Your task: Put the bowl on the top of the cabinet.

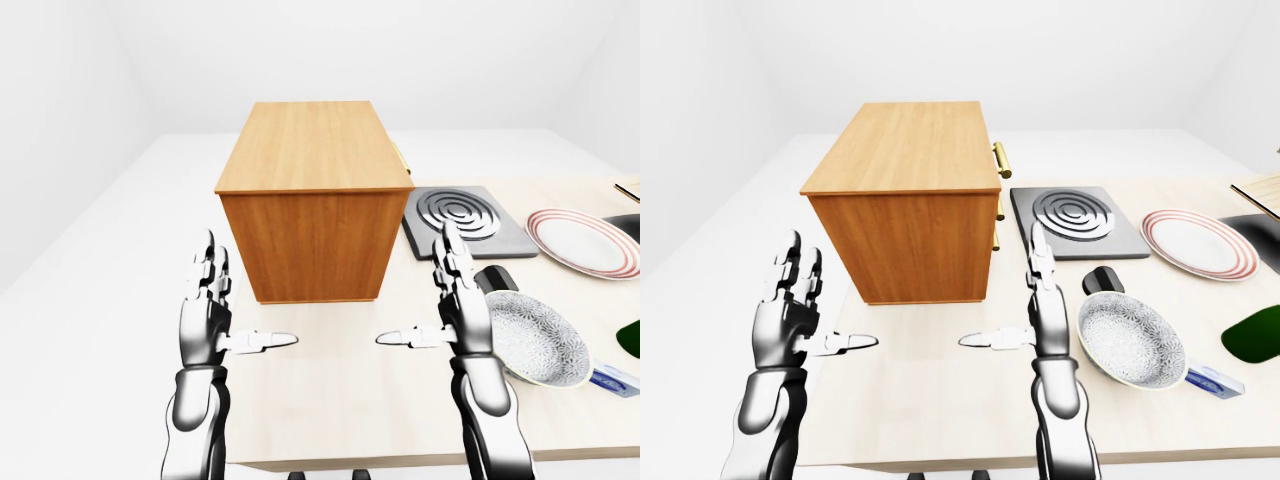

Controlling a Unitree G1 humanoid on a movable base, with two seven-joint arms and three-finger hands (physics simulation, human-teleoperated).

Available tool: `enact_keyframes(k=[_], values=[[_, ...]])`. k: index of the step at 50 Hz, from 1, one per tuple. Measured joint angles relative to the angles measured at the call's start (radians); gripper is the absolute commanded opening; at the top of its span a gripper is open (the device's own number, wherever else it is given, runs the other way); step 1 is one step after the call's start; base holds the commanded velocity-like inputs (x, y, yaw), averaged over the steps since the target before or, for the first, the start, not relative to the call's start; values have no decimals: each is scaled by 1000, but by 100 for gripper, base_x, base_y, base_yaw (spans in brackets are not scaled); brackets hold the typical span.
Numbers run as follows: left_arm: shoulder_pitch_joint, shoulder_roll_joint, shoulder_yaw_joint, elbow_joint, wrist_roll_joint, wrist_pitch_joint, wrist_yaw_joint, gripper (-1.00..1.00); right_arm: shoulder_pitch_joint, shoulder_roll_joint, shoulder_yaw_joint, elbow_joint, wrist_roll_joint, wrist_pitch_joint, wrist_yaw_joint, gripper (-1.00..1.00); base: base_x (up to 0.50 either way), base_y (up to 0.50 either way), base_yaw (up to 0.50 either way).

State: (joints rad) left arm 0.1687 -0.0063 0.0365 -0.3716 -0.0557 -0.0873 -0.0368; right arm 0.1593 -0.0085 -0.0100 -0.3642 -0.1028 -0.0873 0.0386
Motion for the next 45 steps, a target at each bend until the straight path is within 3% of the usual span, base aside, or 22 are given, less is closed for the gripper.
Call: enact_keyframes(k=[16, 45], values=[[-10, 0, 6, 6, 5, 0, 14, 100, 9, -35, -89, -23, -268, 0, 37, 100, 0, 0, 0], [-6, -1, 3, 9, 13, 0, 21, 100, 82, -75, -425, -3, -526, 0, 202, 100, 0, 0, 0]])
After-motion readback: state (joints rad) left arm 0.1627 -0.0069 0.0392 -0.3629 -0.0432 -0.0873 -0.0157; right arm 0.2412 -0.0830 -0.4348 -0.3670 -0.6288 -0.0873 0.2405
